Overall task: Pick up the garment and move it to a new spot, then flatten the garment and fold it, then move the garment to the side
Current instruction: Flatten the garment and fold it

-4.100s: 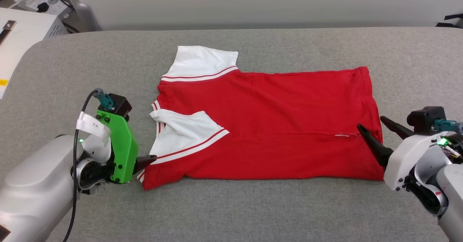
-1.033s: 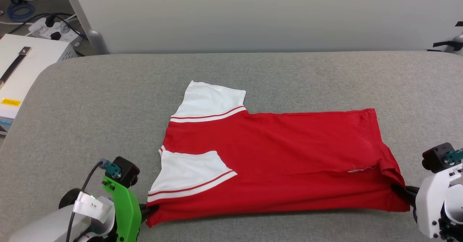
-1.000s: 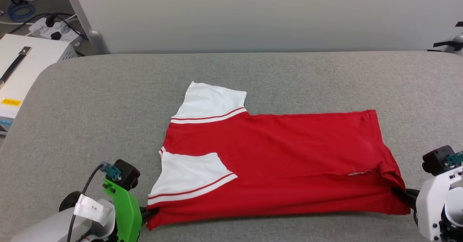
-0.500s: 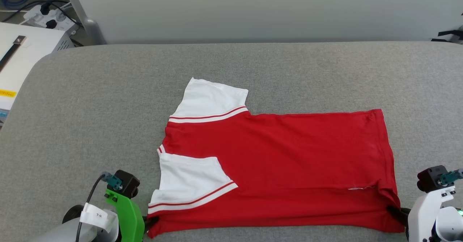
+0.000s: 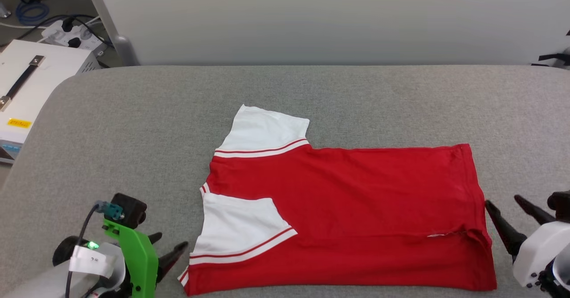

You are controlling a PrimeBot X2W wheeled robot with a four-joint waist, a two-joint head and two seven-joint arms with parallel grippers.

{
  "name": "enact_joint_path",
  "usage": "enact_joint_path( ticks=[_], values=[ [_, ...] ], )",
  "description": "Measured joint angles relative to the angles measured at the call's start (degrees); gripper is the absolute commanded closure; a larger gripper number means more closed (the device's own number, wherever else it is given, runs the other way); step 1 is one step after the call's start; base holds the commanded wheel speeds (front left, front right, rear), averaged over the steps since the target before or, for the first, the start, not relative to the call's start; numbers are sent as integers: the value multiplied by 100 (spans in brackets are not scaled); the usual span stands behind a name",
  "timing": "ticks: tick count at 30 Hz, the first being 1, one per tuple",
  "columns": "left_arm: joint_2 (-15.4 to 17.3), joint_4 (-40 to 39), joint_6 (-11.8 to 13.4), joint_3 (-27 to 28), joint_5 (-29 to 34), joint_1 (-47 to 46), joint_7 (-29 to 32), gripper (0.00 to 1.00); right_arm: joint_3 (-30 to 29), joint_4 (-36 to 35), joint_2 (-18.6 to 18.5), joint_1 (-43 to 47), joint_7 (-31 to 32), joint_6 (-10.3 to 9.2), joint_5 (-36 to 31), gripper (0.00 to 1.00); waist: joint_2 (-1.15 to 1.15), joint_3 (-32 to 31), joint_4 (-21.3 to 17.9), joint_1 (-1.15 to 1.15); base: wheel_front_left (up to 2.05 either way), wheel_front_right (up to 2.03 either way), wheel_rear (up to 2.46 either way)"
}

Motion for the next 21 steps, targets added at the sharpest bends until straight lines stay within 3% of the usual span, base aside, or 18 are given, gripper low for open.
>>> enact_joint_path(
  ticks=[6,11,17,21],
  values=[
    [182,-213,350,307,394,-498,-375,0,-972,-734,699,51,-816,1,-1113,0,0,23,-45,0,0,0,0],
    [33,-18,368,523,559,-1084,-494,0,-1486,-1492,1408,52,-1233,1,-1833,0,0,145,-153,0,0,0,0],
    [-264,539,11,767,534,-1912,-210,0,-1549,-2175,1798,46,-1388,1,-2286,0,0,426,-324,0,0,0,0],
    [-458,957,-236,847,288,-2521,437,0,-1392,-2397,1886,14,-1381,1,-2356,0,0,697,-448,0,0,0,0]
  ],
)
